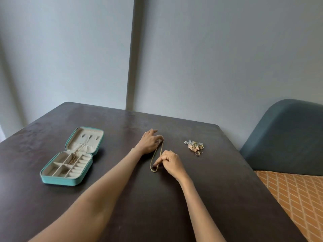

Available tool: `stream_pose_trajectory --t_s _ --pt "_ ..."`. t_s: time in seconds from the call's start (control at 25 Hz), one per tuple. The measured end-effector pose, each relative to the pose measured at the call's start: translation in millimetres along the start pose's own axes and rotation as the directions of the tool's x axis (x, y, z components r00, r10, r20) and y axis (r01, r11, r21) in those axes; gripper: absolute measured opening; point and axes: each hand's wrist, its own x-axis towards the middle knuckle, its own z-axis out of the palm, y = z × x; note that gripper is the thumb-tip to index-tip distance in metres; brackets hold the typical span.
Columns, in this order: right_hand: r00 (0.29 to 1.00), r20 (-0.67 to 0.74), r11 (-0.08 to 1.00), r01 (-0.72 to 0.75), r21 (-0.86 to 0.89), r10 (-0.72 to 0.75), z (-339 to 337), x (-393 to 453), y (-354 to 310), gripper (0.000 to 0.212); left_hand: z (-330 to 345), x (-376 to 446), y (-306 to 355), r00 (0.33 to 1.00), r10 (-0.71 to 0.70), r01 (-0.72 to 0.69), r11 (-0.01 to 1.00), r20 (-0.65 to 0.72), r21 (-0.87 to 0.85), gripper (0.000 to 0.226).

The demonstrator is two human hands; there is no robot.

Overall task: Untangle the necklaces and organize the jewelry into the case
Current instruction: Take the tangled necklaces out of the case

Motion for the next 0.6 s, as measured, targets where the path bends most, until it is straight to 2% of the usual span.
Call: stream_pose_trajectory --t_s 0.24,0.6 --pt "1.0 0.005 0.999 0.007 0.034 -0.007 -8 -25 1 0.047 7 12 -1 0.994 -0.106 0.106 0.994 0.008 0.003 0.033" --pt "0.999 -0.035 0.997 -0.029 0.065 0.031 -13 -23 8 0.042 14 33 5 0.997 -0.068 0.067 0.997 0.027 0.027 0.033"
